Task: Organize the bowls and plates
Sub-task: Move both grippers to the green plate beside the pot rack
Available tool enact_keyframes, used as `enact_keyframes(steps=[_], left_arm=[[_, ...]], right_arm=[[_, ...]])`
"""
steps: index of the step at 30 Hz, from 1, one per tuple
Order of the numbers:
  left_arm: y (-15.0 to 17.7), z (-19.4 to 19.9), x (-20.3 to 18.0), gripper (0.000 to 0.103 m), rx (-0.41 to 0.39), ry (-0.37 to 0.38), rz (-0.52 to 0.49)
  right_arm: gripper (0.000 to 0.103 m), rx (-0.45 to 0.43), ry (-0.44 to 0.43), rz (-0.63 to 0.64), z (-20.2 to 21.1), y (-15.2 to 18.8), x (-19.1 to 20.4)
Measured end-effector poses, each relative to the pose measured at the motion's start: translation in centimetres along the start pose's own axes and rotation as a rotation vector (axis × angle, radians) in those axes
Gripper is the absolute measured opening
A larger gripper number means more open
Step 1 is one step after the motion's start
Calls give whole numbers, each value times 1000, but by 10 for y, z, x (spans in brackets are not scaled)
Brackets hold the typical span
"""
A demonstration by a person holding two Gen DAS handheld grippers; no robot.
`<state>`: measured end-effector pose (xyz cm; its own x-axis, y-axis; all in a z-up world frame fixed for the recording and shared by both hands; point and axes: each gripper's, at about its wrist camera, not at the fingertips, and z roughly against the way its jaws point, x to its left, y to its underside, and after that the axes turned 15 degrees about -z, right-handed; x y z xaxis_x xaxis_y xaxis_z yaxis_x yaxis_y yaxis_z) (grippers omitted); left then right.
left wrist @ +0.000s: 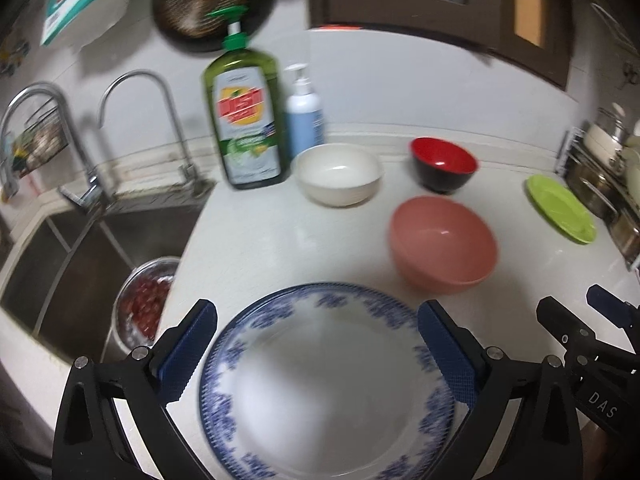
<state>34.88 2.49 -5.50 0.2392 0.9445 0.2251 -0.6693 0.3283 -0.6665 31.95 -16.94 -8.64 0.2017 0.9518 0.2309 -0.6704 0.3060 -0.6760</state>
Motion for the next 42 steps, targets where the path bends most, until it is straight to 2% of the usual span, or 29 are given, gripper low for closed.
enact_keyframes(steps=[7,16,20,31,42], left_arm=[[-31,1,-39,102,-42,83,-66],[-77,7,-96,102,-108,135,-149],[-97,3,-118,102,-111,176,-162],[-155,-12,-177,102,-133,224,-227],[-206,-44,-241,102,-147,267,-283]], right_arm=[[82,-82,90,-69,20,-17,-39],[82,-162,160,-137,38,-47,-92],[82,-188,188,-180,41,-61,-118],[82,-238,247,-238,33,-101,-172],[82,-265,316,-278,10,-137,-229]])
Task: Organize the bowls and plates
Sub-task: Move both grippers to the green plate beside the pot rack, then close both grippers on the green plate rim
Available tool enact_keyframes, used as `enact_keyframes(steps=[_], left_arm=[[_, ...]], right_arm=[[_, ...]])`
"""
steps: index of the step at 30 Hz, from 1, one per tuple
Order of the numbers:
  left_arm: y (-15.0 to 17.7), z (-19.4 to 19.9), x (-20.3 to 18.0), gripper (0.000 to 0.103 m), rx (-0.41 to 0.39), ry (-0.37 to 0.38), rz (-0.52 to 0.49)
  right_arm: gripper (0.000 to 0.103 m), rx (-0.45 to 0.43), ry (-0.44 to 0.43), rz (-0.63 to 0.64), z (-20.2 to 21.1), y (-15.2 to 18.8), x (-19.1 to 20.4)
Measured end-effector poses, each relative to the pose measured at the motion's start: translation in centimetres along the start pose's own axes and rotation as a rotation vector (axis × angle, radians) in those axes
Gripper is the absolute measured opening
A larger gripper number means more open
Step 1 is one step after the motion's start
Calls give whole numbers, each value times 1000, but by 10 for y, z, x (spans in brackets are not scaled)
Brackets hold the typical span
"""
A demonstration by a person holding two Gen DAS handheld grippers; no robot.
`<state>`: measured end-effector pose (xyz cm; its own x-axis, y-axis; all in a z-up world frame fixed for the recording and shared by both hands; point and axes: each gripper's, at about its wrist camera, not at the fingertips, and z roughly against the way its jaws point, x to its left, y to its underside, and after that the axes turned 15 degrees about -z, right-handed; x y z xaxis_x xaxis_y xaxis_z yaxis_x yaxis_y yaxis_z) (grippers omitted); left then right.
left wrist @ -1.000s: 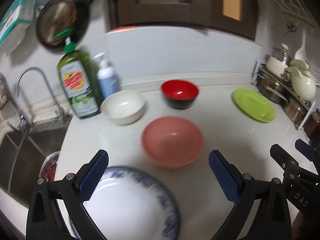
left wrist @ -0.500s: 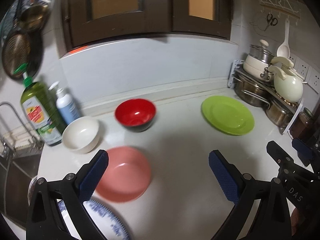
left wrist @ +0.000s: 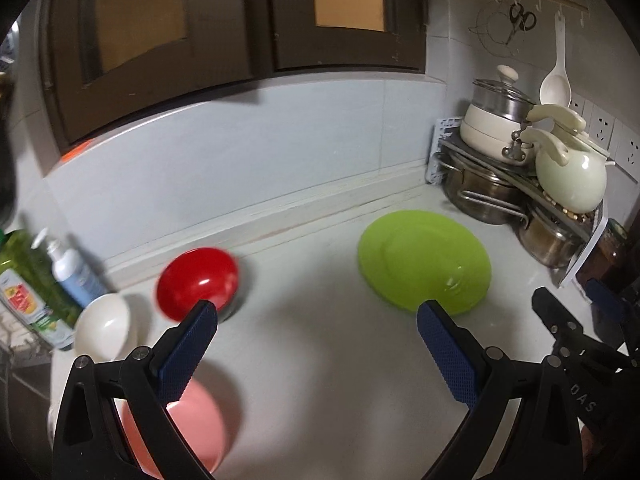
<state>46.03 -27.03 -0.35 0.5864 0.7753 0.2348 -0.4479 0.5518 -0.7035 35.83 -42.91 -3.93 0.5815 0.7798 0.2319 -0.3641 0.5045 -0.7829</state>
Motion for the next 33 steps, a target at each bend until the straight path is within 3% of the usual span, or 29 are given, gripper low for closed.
enact_keyframes(steps=[18,33], left_arm=[[-42,-126,-36,102,79,55,32],[-48,-217,-59,93,139,41,-5]], right_arm=[[82,22,39,17,-115,-39,-35],[81,138,49,-26,-215,-44,-56]])
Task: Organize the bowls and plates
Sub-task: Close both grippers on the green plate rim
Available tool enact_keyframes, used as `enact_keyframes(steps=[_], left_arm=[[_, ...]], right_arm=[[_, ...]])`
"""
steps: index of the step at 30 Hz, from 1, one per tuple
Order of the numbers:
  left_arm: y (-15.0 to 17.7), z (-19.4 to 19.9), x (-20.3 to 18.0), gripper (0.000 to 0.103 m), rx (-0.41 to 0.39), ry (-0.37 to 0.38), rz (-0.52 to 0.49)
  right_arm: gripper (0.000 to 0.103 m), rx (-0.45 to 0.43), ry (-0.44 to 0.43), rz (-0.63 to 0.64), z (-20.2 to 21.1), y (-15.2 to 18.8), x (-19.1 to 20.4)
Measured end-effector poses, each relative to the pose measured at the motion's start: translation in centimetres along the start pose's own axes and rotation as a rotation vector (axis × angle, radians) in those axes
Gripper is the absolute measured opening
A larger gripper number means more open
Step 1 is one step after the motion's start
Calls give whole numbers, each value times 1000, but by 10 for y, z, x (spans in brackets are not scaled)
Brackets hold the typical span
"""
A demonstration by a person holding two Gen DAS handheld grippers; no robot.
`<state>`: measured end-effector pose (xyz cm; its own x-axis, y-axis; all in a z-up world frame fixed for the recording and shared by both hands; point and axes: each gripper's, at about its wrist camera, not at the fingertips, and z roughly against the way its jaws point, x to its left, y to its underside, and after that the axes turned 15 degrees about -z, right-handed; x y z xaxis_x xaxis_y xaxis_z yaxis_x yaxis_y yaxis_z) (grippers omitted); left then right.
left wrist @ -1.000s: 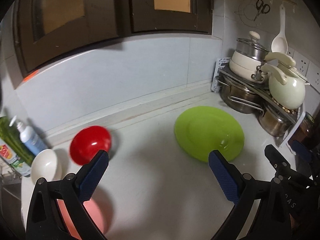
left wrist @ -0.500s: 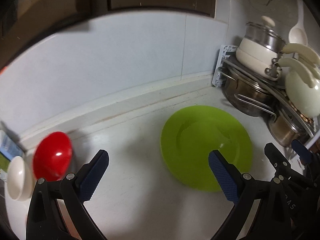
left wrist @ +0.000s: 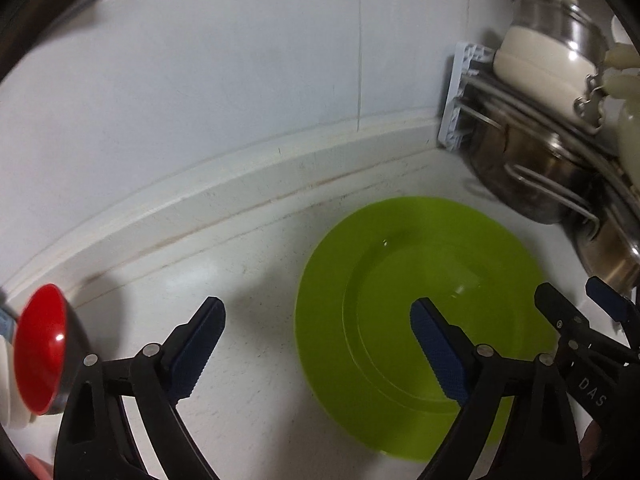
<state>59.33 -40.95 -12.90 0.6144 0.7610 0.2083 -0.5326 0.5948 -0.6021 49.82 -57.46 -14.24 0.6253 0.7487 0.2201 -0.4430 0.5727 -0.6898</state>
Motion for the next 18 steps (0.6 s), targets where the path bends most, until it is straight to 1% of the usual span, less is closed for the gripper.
enact_keyframes(steps=[3,6,8,10,14,16,18], left_arm=[[0,-15,1,88,26,11,7],[0,-26,0,87,47,26,16],[1,-32,-1,86,56,18,8],[0,-35,-1,83,60,13,3],[-2,-40,-2,82,67,22,5],[-2,-42,-2,79,72,25,-3],[-3,-45,-2,71,79,28,-4]], right_arm=[[81,24,4,-13,-15,0,-2],[81,41,-2,-32,-26,-1,-4],[80,51,0,-37,-31,0,-5],[79,57,8,-35,-36,0,-6],[69,82,-4,-53,-45,-1,-9],[65,97,-15,-61,-49,-1,-9],[63,104,-20,-58,-52,-1,-9]])
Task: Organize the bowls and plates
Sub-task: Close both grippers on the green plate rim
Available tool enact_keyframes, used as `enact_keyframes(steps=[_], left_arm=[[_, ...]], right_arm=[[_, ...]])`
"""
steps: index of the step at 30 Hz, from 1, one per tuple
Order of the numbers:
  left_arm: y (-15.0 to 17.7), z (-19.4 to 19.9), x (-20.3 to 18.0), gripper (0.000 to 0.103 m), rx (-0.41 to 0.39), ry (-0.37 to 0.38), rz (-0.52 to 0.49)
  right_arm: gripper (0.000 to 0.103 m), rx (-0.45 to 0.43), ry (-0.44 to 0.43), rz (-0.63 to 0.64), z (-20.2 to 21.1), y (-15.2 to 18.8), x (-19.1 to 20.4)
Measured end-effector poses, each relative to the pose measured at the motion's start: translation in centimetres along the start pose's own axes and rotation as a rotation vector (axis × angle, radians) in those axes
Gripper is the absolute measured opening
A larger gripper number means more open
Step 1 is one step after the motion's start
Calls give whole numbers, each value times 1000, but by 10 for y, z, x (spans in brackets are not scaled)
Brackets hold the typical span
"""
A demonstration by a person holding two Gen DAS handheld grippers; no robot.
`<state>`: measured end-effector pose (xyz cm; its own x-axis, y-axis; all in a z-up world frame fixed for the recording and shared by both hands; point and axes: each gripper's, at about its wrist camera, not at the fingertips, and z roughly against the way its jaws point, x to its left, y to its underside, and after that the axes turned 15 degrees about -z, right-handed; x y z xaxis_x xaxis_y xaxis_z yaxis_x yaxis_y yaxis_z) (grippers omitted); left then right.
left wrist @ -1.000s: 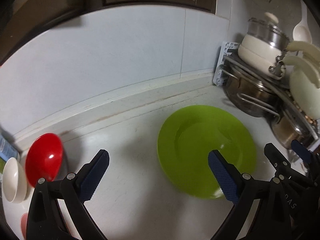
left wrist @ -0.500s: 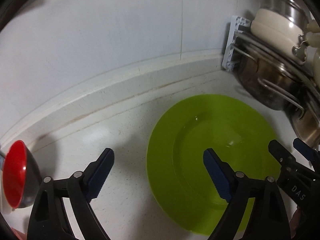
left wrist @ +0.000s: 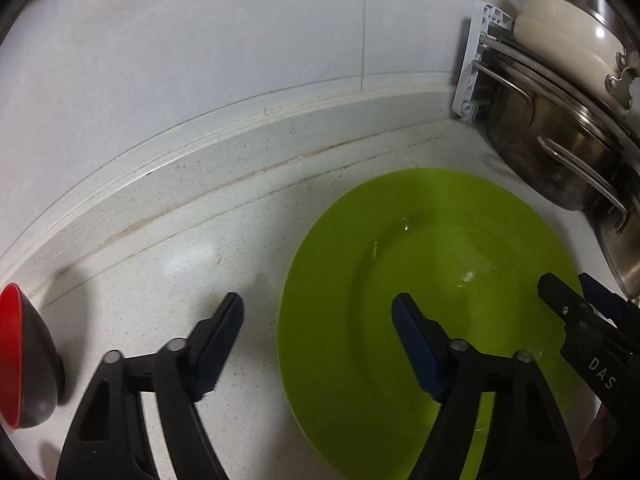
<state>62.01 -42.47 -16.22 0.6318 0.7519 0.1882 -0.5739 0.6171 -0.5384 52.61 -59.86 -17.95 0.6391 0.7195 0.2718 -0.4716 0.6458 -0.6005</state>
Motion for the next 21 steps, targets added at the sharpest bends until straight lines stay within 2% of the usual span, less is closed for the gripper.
enact_keyframes(steps=[7,11,13,21], left_arm=[[-2,-5,-1,62,12,19,-11],[-2,-5,0,53,10,48,0],[-3,-5,0,53,11,52,3],[-3,-6,3,44,8,31,21]], right_arm=[[53,8,-10,16,-6,-2,3],[44,23,-34,17,-7,-4,4],[41,34,-42,18,-10,-6,6],[41,44,-36,22,-11,-8,8]])
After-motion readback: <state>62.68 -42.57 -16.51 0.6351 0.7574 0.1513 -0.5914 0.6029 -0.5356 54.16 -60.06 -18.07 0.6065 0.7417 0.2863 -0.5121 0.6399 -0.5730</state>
